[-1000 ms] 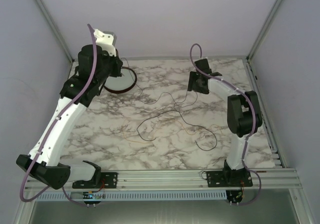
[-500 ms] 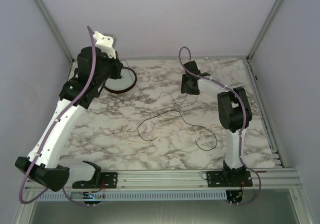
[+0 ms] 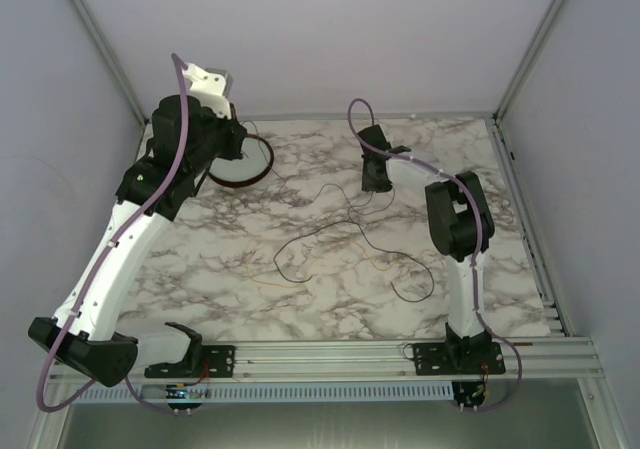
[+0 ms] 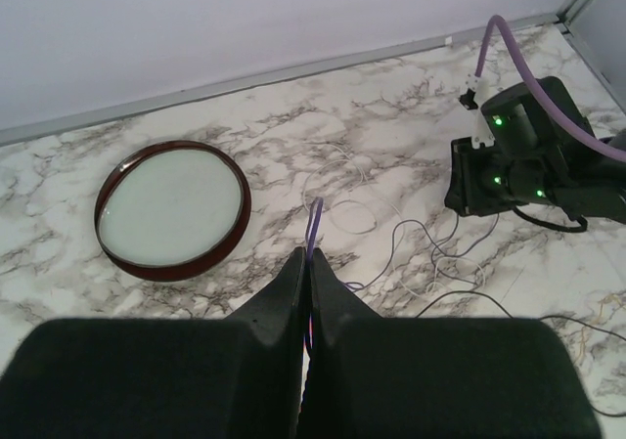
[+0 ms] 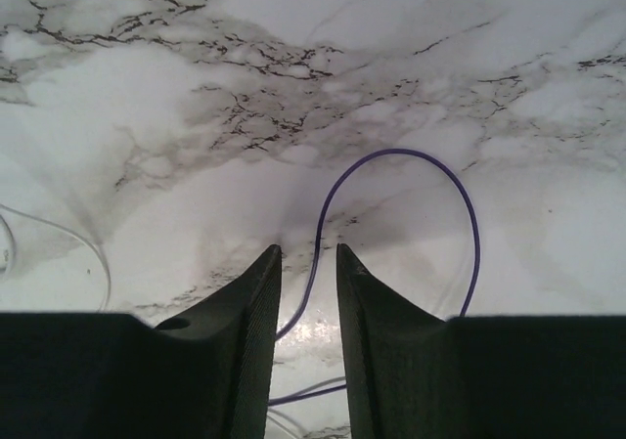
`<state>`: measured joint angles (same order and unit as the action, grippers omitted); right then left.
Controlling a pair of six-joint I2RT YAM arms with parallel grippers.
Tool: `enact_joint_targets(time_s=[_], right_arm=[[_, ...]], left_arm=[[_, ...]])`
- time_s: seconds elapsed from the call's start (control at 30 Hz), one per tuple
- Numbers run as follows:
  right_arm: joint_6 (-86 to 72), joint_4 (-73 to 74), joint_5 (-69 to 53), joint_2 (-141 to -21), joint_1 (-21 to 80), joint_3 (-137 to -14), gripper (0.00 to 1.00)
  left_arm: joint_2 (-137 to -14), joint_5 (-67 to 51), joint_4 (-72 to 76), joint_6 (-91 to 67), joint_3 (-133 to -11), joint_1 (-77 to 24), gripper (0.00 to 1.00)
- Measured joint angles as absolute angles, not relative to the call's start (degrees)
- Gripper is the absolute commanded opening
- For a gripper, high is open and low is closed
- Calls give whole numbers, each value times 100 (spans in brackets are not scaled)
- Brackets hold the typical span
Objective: Zip-tie the wires
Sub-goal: Straighten the cable at the center of the board.
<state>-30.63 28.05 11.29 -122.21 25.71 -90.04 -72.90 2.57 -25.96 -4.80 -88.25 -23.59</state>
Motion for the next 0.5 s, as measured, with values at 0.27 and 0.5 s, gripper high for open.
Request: enact_joint_targets(time_s=[0.27, 0.5], right_arm=[[-2947, 3015, 1302, -12333, 2600, -9218, 0], [-2764, 3573, 1433, -11876, 2440, -9561, 0]], left_arm=[[-7109, 3, -2582, -593, -8619, -2250, 0], [-7083, -617, -2556, -869, -8652, -1509, 0]])
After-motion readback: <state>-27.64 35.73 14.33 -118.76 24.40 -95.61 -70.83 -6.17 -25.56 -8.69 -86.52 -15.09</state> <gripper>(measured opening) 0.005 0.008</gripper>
